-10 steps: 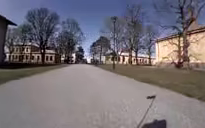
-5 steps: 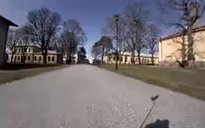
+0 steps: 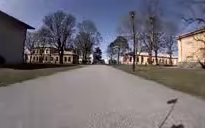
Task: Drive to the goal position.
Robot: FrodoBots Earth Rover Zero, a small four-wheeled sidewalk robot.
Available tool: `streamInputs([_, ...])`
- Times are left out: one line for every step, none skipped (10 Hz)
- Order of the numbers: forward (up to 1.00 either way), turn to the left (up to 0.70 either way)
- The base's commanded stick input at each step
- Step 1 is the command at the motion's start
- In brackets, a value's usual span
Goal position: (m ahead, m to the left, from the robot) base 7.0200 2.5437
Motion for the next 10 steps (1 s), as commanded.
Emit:
streamInputs([0.85, 0.0])
streamInputs([0.85, 0.0])
streamInputs([0.85, 0.0])
streamInputs([0.85, 0.0])
streamInputs([0.85, 0.0])
streamInputs([0.85, 0.0])
streamInputs([0.85, 0.0])
streamInputs([0.85, 0.0])
streamInputs([0.85, 0.0])
streamInputs([0.85, 0.0])
